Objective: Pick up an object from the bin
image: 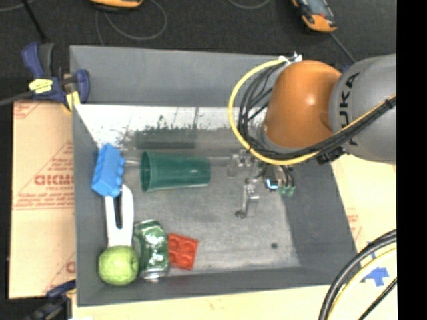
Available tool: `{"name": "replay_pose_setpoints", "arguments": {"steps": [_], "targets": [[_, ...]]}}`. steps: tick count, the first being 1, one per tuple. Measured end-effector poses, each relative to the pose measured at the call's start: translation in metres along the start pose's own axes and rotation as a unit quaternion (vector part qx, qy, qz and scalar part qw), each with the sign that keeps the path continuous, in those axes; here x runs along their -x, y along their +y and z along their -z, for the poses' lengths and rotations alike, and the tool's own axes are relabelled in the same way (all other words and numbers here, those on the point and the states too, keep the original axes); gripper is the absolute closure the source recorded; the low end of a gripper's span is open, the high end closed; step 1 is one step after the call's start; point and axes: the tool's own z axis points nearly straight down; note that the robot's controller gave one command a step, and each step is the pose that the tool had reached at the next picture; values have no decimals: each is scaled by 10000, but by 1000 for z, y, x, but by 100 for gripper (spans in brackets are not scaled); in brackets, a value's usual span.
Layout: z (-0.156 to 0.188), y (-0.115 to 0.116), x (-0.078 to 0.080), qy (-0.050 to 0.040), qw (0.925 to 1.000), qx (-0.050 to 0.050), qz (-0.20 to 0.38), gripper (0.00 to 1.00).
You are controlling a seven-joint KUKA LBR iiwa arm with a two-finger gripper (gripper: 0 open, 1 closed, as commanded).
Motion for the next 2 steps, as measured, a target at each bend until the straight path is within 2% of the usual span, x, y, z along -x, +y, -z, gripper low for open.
{"name": "replay_pose_setpoints", "arguments": {"steps": [1,2], "targets": [[-39,31,19,-41,10000,2,-14,0],[-61,20,34,16,10000,29,-9,0]]}}
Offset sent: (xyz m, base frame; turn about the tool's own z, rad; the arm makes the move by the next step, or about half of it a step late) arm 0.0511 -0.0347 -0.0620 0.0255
